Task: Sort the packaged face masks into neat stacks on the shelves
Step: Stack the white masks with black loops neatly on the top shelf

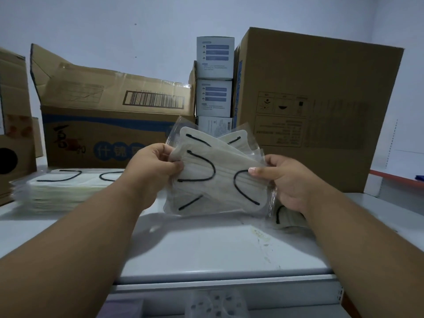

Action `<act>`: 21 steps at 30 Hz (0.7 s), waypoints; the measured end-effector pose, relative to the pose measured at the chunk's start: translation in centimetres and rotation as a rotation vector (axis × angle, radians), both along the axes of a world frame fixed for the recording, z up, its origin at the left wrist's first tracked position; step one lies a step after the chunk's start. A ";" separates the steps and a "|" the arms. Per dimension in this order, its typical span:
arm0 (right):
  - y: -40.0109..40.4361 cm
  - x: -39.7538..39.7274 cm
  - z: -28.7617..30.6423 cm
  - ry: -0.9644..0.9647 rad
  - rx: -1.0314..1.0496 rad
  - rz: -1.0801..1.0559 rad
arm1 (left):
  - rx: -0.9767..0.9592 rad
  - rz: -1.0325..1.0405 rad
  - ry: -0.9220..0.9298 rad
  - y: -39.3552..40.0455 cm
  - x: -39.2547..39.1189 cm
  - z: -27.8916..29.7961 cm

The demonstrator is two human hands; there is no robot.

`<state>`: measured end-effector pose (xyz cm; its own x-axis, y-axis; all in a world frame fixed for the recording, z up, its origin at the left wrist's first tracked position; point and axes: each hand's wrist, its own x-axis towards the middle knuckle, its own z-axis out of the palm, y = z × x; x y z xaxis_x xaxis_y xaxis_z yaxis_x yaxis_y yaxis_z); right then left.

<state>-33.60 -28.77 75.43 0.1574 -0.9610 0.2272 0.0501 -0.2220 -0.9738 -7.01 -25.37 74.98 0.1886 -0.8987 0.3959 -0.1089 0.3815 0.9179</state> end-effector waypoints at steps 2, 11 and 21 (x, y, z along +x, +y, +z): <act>-0.4 -0.2 -0.2 -0.019 -0.006 -0.057 | 0.022 -0.038 -0.020 0.3 0.1 0.2; -0.5 -0.3 -0.9 -0.053 -0.045 0.051 | -0.021 -0.091 -0.019 0.9 -0.1 0.1; -0.7 -0.8 -1.0 0.078 -0.066 0.025 | 0.023 -0.064 -0.031 1.2 -0.2 -0.2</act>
